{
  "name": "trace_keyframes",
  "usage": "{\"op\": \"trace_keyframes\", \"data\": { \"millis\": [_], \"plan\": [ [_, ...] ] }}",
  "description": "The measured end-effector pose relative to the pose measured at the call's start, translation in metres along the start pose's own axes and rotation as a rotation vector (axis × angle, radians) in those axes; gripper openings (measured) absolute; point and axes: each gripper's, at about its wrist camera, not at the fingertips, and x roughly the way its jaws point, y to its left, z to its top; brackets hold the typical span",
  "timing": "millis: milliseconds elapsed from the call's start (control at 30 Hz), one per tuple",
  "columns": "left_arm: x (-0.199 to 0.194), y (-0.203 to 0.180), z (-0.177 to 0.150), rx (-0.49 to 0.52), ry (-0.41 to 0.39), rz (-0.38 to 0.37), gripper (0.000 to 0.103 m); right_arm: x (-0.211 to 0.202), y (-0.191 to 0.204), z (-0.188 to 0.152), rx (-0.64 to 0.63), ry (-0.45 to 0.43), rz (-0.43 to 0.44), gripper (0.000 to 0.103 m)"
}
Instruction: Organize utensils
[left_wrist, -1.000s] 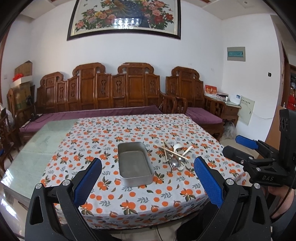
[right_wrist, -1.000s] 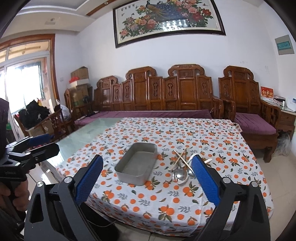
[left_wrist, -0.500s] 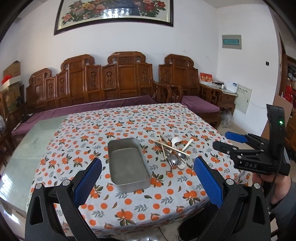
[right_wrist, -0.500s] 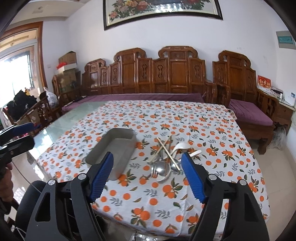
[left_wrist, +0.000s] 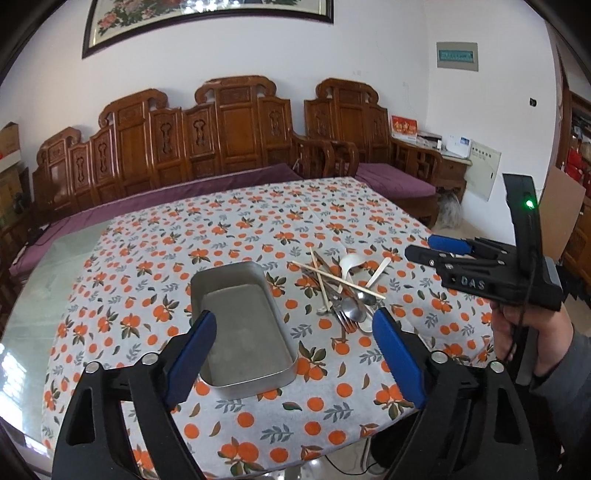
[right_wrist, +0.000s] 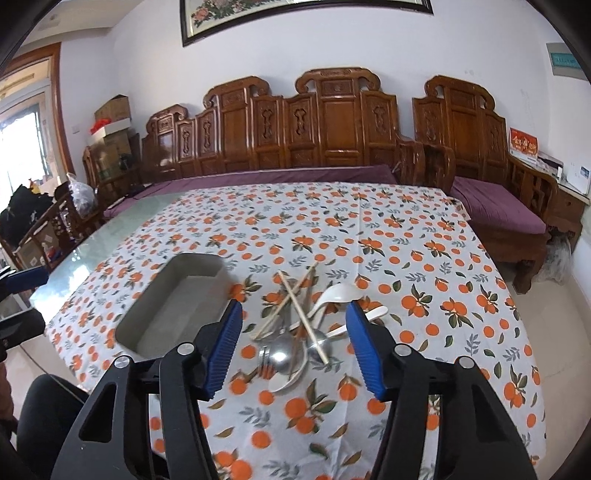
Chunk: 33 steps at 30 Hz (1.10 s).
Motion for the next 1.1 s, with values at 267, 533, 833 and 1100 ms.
{"op": "trace_keyframes", "data": {
  "millis": [267, 533, 833, 1100],
  "plan": [
    [0.033, 0.010, -0.002, -0.008, 0.052, 0.004, 0.080, 0.059, -0.023, -0.001, 0.005, 0.083, 0.031, 0.051],
    [0.058, 0.015, -0.007, -0.025, 0.098, -0.003, 0.076, 0.128, -0.026, -0.012, -0.041, 0.203, 0.109, 0.040],
    [0.085, 0.005, 0.015, 0.016, 0.097, 0.005, 0.074, 0.152, -0.021, -0.022, -0.049, 0.267, 0.140, 0.030],
    [0.110, -0.008, 0.036, 0.065, 0.099, 0.008, 0.074, 0.154, -0.020, -0.023, -0.079, 0.293, 0.150, 0.008]
  ]
}}
